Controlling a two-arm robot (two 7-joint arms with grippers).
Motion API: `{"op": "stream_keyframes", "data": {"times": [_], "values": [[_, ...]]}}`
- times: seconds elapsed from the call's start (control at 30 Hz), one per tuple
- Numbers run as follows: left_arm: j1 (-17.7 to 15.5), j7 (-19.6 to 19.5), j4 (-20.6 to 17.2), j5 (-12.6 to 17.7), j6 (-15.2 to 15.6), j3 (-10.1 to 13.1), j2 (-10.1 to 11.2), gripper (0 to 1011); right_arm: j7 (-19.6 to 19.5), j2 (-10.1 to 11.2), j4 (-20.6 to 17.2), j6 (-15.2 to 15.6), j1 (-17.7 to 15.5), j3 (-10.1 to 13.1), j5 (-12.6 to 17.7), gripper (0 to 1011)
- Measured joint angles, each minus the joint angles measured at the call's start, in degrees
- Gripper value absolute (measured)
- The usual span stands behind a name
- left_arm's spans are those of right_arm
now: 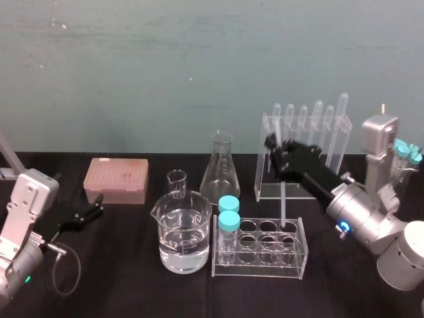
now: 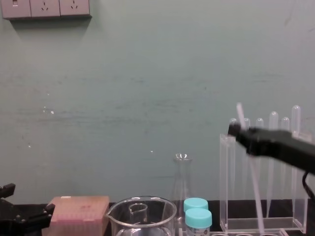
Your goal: Pick up the stirring rod with one hand, then place it down.
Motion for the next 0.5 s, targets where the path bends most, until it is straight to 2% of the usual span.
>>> {"op": "stream_keyframes", "data": {"times": [0.07, 0.23, 0.4, 0.43, 0.5], "values": [[0.0, 0.0, 0.0, 0.0, 0.0, 0.0, 0.0, 1000, 1.0, -0.7, -0.1, -1.3, 0.0, 1.2, 1.4, 69], [0.0, 0.0, 0.0, 0.0, 0.1, 0.0, 0.1, 1000, 1.6, -1.0, -0.2, -2.4, 0.0, 1.9, 2.3, 69], [0.0, 0.0, 0.0, 0.0, 0.0, 0.0, 0.0, 1000, 1.1, -1.2, 0.9, -11.0, -0.2, 2.8, -2.9, 69], [0.0, 0.0, 0.0, 0.0, 0.0, 0.0, 0.0, 1000, 1.1, -1.2, 0.9, -11.0, -0.2, 2.8, -2.9, 69], [0.0, 0.0, 0.0, 0.0, 0.0, 0.0, 0.0, 1000, 0.6, -1.2, 1.9, -14.1, -0.2, 3.2, -5.0, 69]]}}
